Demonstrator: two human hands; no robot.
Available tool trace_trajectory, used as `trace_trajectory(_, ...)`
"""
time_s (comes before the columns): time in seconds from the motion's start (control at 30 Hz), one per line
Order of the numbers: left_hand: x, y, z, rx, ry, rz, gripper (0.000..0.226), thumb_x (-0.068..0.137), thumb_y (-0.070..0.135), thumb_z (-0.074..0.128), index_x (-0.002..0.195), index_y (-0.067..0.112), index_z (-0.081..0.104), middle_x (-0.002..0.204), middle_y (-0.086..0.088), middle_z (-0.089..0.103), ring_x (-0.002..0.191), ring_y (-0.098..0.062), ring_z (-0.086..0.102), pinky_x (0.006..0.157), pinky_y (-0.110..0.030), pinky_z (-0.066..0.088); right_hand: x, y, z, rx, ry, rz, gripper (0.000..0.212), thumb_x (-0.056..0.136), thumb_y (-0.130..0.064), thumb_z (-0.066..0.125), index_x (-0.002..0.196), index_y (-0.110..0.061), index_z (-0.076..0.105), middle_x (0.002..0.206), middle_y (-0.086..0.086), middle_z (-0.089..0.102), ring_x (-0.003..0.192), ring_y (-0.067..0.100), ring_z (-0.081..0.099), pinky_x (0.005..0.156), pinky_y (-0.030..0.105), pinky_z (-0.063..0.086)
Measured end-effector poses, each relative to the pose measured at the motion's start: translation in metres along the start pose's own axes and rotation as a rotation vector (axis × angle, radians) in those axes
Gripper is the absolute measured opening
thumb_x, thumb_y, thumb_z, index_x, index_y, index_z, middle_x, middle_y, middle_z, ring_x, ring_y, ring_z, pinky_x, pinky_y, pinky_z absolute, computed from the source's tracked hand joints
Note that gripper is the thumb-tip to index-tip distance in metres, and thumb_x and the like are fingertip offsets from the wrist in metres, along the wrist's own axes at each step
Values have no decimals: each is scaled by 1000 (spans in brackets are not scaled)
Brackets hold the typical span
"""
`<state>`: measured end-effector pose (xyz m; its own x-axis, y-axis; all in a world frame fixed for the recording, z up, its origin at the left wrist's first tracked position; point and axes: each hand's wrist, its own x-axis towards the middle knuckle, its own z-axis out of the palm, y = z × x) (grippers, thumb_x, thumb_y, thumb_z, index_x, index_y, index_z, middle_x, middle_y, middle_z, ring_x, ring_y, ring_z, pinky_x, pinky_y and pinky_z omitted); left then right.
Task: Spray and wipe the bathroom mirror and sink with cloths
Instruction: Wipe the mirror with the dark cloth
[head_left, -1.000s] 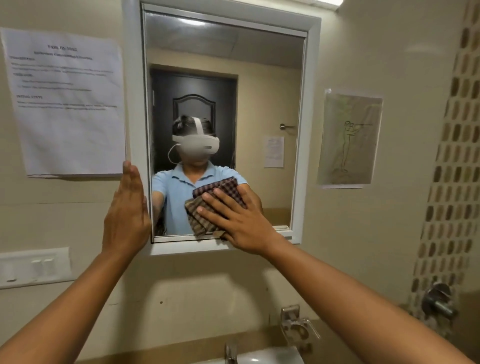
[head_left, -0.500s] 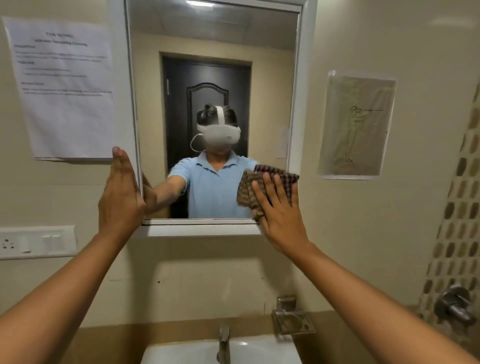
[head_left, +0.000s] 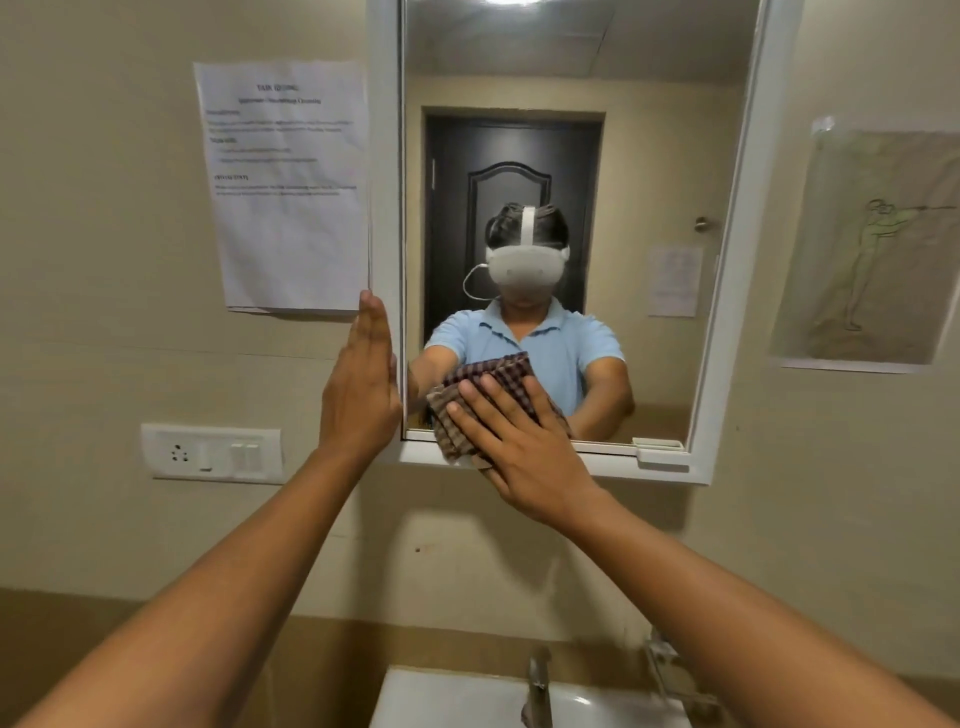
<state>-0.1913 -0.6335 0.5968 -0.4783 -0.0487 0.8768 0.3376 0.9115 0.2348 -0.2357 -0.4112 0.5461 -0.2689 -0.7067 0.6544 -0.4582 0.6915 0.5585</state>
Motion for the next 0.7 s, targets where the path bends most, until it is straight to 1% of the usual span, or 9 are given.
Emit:
trace_trajectory(0.1,3,-14,1,-5,-43,57,67,101,29,27,158,19,-7,168,-2,0,151,-24,21,108,-49,45,30,-28,4,28,-5,-28,68,99,-41,39,159,-21,13,167,5,6,154,24,-2,122,55,4)
trace_trajectory(0.2,5,-23,3,-30,-30,102,66,101,25,30,158,18,-4,168,-3,2,152,-22,17,111,-48,41,40,-48,12,35,11,9,71,96,-37,45,158,-20,15,167,5,7,154,24,-2,123,54,4)
trace_trajectory(0.27,5,-25,6,-53,-2,119,67,102,22,32,158,17,-4,168,-3,1,152,-23,19,110,-49,42,34,-54,17,27,23,-10,68,96,-30,47,157,-20,21,166,5,12,154,24,3,123,53,5)
trace_trajectory(0.33,4,-25,9,-92,21,123,67,102,22,31,158,15,-3,168,-4,0,152,-24,20,109,-49,43,24,-58,19,30,21,-64,66,93,-23,50,155,-20,29,164,5,20,153,25,10,123,53,10)
trace_trajectory(0.4,3,-23,14,-119,43,112,67,102,20,33,158,14,-4,168,-3,-1,151,-25,22,110,-46,42,15,-58,19,34,-11,-119,66,91,-20,49,154,-21,32,163,4,24,153,24,14,122,53,14)
trace_trajectory(0.47,2,-23,16,-129,64,102,68,102,15,35,158,14,-4,168,-1,-2,151,-25,23,105,-43,43,6,-53,15,25,-33,-156,64,91,-18,47,154,-21,33,163,4,25,152,23,16,121,52,16)
trace_trajectory(0.57,1,-25,18,-131,63,110,68,103,14,36,158,14,-4,168,0,-2,149,-28,26,101,-45,46,-9,-35,11,3,-39,-160,62,93,-15,47,153,-21,35,162,4,28,152,23,19,122,51,16)
trace_trajectory(0.63,-1,-25,17,-125,58,96,69,103,14,37,158,16,-4,168,1,-2,146,-32,32,96,-47,48,-27,-20,8,-21,-36,-128,62,93,-10,47,153,-22,34,162,3,28,152,22,19,121,51,18)
trace_trajectory(0.7,-3,-23,16,-128,50,79,70,103,13,37,158,16,-5,168,1,-2,145,-34,35,91,-47,50,-54,-3,5,-43,-21,-65,66,92,-7,49,154,-24,34,162,2,28,152,22,19,120,52,21)
